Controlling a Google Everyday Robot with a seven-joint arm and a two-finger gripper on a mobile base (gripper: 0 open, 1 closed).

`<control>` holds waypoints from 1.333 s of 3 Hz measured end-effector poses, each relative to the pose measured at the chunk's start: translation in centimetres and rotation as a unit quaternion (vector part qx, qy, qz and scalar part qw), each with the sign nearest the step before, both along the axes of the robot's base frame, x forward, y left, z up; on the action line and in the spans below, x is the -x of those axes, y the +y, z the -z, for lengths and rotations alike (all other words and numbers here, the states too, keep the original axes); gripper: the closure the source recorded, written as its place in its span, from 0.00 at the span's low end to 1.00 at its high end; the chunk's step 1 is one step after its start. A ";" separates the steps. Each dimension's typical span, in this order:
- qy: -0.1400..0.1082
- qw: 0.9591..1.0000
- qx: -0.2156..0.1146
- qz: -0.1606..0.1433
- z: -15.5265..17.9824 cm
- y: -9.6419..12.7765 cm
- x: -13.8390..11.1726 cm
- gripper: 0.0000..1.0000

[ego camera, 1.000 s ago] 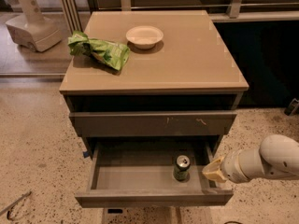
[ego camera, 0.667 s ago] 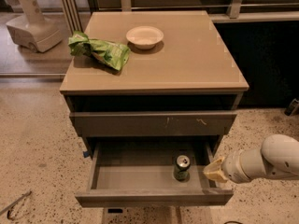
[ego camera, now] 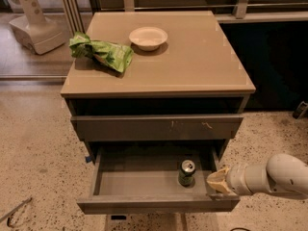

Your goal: Pick green can from middle drawer and place on counter

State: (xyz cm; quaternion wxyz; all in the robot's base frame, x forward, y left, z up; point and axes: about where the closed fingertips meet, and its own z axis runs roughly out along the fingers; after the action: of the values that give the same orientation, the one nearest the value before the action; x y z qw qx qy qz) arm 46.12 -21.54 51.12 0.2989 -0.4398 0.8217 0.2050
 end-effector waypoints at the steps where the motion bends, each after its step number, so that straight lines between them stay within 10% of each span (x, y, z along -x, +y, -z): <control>1: -0.026 0.999 -0.027 0.000 2.0 0.4 -1.0 0.81; 3: -0.064 0.996 -0.063 -0.011 3.9 1.6 -2.9 0.36; 4: -0.073 0.995 -0.071 -0.014 4.2 2.0 -3.4 0.38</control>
Offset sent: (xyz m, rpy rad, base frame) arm 0.0335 0.0128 -0.0445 0.1505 -0.1610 0.0158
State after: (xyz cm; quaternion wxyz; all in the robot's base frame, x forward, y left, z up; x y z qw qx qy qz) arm 49.55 -19.53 46.90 0.3857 -0.4427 0.7748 0.2346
